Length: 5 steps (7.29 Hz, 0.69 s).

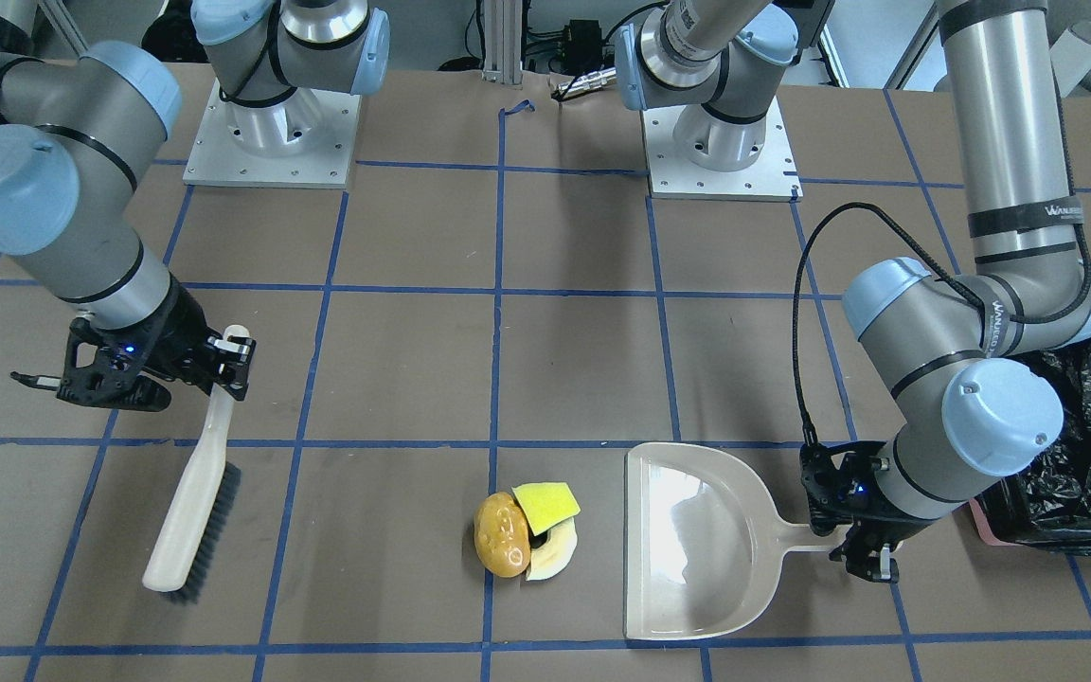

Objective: Sweep and dump trash into bin
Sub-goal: 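Lift the brush with the right gripper and carry it toward the potato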

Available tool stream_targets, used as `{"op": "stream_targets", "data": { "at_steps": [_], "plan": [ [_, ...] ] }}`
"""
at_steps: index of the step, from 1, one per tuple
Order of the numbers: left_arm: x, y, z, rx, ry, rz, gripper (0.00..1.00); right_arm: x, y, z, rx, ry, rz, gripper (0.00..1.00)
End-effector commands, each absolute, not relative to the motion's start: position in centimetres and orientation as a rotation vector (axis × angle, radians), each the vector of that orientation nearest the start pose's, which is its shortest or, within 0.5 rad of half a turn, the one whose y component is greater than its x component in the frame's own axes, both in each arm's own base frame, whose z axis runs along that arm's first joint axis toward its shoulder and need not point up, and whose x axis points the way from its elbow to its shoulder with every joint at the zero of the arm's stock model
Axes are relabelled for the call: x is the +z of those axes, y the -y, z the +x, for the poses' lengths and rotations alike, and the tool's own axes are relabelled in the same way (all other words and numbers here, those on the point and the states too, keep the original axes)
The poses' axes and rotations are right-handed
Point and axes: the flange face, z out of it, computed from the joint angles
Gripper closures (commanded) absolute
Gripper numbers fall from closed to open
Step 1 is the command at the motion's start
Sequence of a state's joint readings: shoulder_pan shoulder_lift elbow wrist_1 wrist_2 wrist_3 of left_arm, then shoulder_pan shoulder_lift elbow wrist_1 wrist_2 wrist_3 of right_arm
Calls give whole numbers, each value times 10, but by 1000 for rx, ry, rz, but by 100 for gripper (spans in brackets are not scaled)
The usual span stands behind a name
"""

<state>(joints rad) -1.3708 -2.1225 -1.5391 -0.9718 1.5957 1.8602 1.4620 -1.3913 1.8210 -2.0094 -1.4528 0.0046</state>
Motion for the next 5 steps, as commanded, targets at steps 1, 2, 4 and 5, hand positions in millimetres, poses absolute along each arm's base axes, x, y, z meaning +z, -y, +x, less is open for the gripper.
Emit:
{"op": "stream_targets", "data": {
  "at_steps": [1, 2, 4, 5],
  "plan": [
    [240, 684, 5, 25, 2177, -2377, 100, 328, 542, 141, -61, -2920, 178, 100],
    [240, 684, 5, 21, 2177, -2377, 100, 322, 541, 156, -45, -2919, 230, 100],
    [238, 685, 5, 11, 2182, -2378, 100, 295, 529, 235, 38, -2960, 271, 100],
    [239, 685, 3, 16, 2179, -2378, 100, 284, 534, 253, 69, -2964, 314, 100]
  ]
}}
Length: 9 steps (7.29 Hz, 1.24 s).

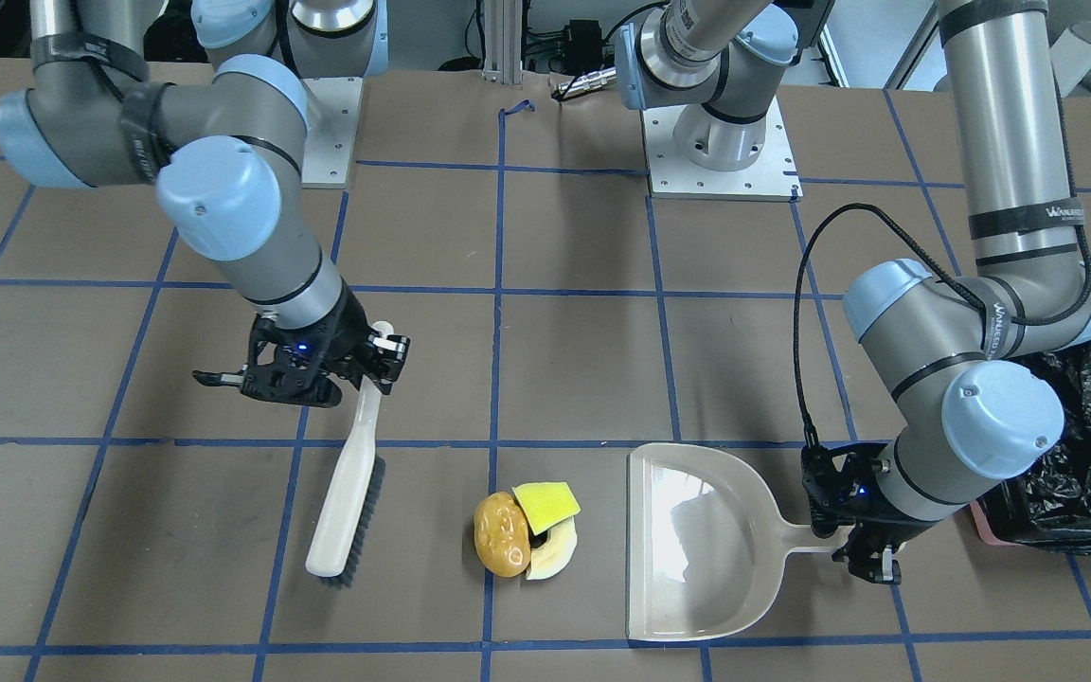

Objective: Sweep and dump trash into bin
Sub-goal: 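Lift the brush with the right gripper and carry it toward the potato, then sweep the potato and sponge pieces into the dustpan with the brush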

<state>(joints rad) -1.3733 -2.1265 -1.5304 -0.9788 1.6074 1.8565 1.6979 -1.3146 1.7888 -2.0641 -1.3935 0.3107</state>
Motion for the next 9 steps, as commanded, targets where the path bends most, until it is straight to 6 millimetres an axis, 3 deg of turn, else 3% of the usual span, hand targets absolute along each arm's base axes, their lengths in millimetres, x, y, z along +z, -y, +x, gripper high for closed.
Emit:
{"op": "stream_targets", "data": {
  "at_steps": [1, 2, 3, 7, 9],
  "plan": [
    [241, 684, 3, 16, 2181, -2381, 100, 271, 540, 264, 85, -2976, 317, 100],
    [241, 685, 3, 18, 2180, -2380, 100, 267, 536, 292, 38, -2970, 314, 100],
    [241, 685, 3, 18, 2180, -2380, 100, 244, 529, 315, 77, -2986, 310, 100],
    [241, 683, 1, 21, 2180, -2380, 100, 238, 513, 348, 86, -2994, 406, 100],
    [243, 683, 2, 24, 2182, -2378, 100, 224, 508, 377, 115, -2994, 447, 100]
  ]
}}
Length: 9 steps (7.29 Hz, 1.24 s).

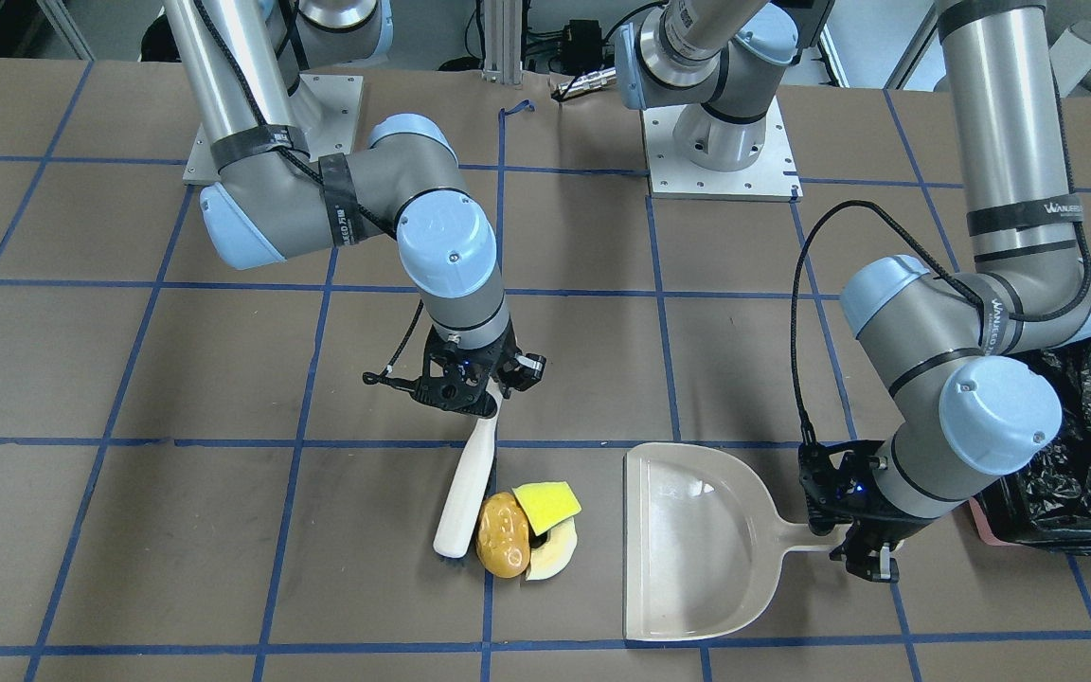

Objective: Sweep and dump trash into bin
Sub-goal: 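Sweep the potato and sponge pieces into the dustpan with the brush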

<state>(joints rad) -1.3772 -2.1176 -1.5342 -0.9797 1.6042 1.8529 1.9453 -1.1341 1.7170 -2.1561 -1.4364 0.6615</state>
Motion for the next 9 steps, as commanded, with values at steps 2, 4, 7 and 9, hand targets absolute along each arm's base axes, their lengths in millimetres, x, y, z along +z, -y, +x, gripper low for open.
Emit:
{"op": "stream_targets", "data": {
  "at_steps": [2, 4, 7, 9],
  "plan": [
    [245, 683, 1, 22, 2179, -2382, 100, 228, 518, 397, 75, -2970, 479, 100],
    [246, 683, 1, 23, 2182, -2382, 100, 229, 523, 412, 60, -2958, 480, 100],
    [244, 684, 2, 20, 2183, -2380, 100, 220, 515, 443, 114, -2895, 523, 100],
    [243, 684, 2, 13, 2183, -2379, 100, 224, 507, 461, 120, -2828, 504, 100]
  ]
}}
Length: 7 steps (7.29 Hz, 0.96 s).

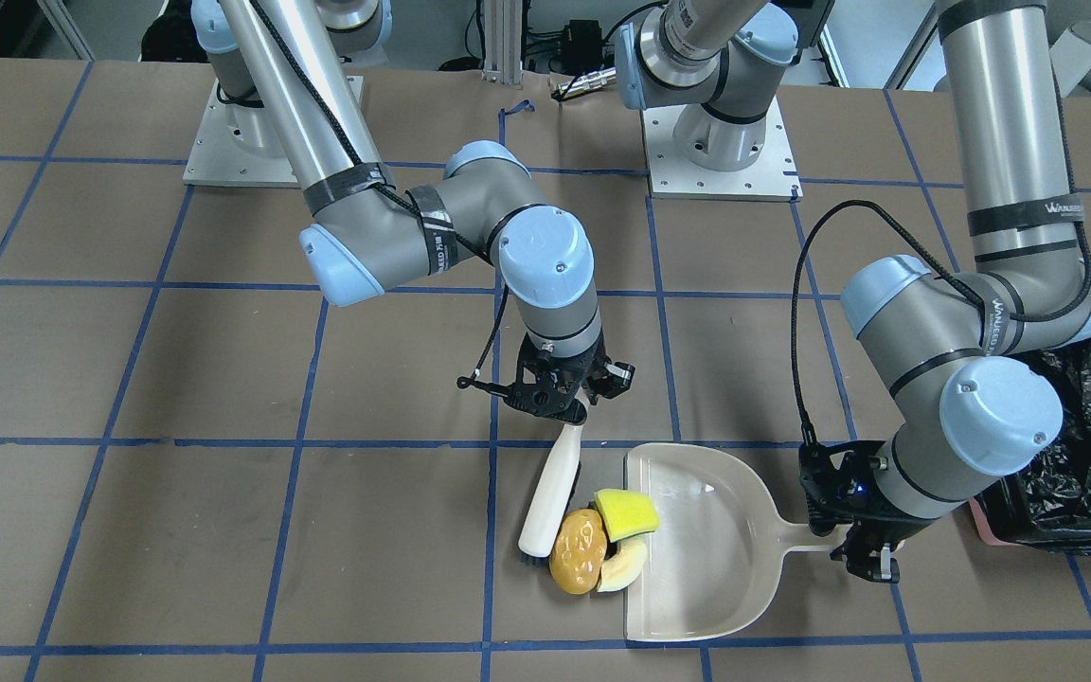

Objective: Sweep and dump trash into bin
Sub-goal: 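Sweep the potato and sponge pieces into the dustpan with the brush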

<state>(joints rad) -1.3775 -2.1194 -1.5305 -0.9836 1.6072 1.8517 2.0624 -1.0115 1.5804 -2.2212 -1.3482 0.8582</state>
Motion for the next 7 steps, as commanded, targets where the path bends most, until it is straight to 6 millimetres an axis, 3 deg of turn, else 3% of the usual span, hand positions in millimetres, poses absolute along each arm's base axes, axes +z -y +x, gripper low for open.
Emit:
{"op": "stream_targets", "data": {
  "at_steps": [1, 4, 7],
  "plan": [
    [241, 685, 2, 10, 2181, -2377, 100, 227, 503, 467, 145, -2799, 493, 100],
    [242, 686, -5, 12, 2174, -2387, 100, 273, 501, 511, 132, -2672, 556, 100],
    [242, 686, -6, 12, 2172, -2389, 100, 272, 487, 525, 140, -2684, 548, 100]
  ]
}}
